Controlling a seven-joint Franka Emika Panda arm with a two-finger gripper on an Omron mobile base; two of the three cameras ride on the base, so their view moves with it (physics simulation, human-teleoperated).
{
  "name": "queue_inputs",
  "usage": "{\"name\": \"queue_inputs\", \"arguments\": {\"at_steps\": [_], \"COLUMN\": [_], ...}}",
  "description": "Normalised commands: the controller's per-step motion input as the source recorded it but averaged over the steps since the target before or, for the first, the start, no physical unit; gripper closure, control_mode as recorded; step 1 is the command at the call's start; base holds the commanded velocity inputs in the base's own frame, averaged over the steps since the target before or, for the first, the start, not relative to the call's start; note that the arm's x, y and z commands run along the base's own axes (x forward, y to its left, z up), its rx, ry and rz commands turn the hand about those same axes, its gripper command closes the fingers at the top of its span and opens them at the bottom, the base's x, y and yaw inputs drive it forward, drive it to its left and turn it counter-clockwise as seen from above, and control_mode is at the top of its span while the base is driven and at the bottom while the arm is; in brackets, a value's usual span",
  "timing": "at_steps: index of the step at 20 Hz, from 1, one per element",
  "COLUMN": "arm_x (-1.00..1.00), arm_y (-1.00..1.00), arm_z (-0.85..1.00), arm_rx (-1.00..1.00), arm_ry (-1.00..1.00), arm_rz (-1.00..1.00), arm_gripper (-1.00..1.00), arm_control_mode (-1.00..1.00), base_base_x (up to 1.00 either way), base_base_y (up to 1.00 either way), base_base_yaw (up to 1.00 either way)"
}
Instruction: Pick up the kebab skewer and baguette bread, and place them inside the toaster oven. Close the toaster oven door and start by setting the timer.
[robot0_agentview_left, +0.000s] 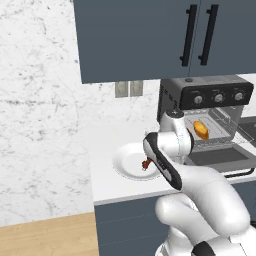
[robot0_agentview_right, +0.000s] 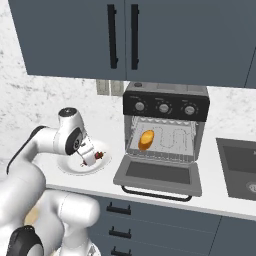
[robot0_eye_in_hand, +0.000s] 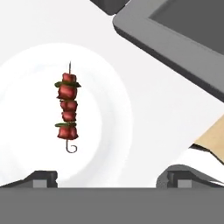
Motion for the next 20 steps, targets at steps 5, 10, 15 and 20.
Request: {"name": "queue_inputs", "arguments": {"at_steps": [5,10,15,20], "arm_x": [0.28,0.11,0.00,0.30], "arm_y": [0.21,0.14,0.04,0.06], "arm_z": [-0.22,-0.54,-0.42,-0.22], "arm_rx": [0.00,0.00,0.00,0.00], "arm_ry": [0.03,0.00,0.00,0.00], "arm_rz": [0.04,0.01,0.00,0.00], "arm_gripper": [-1.00,-1.00,-1.00,-1.00], "arm_control_mode": [-1.00,-1.00,-1.00,-1.00], "base_base_x": [0.00,0.00,0.00,0.00], "base_base_y": [0.00,0.00,0.00,0.00], "base_base_yaw": [0.00,0.00,0.00,0.00]}}
